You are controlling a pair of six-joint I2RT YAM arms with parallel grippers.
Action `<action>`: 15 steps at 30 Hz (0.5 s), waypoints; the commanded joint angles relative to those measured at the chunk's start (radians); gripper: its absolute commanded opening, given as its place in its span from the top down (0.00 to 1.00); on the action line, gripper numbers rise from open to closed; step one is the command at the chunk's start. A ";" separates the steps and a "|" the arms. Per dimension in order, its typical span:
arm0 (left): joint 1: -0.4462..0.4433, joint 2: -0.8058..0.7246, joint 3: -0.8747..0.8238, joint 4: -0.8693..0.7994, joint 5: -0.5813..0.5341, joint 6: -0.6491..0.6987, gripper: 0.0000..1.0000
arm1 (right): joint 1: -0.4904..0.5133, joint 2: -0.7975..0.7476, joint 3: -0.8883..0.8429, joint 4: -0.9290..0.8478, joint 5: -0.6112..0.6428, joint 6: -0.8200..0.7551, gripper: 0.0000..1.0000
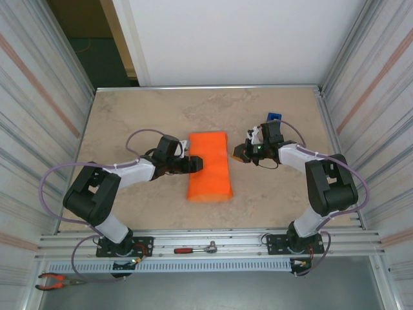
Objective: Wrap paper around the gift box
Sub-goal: Tear off the tape with the cutter, then wrap the gift box with the wrapping paper.
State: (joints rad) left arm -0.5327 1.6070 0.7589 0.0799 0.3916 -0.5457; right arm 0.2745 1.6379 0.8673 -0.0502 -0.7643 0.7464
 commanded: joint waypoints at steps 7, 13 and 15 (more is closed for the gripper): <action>-0.018 0.077 -0.057 -0.167 -0.100 0.026 0.33 | 0.004 0.018 0.007 0.001 -0.020 -0.032 1.00; -0.019 0.074 -0.058 -0.165 -0.100 0.026 0.33 | 0.014 0.005 0.023 -0.015 -0.013 -0.037 1.00; -0.019 0.074 -0.059 -0.164 -0.099 0.026 0.33 | 0.018 0.003 0.033 -0.030 -0.006 -0.045 1.00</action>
State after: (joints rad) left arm -0.5327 1.6070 0.7589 0.0799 0.3916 -0.5457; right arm 0.2821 1.6463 0.8680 -0.0551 -0.7635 0.7429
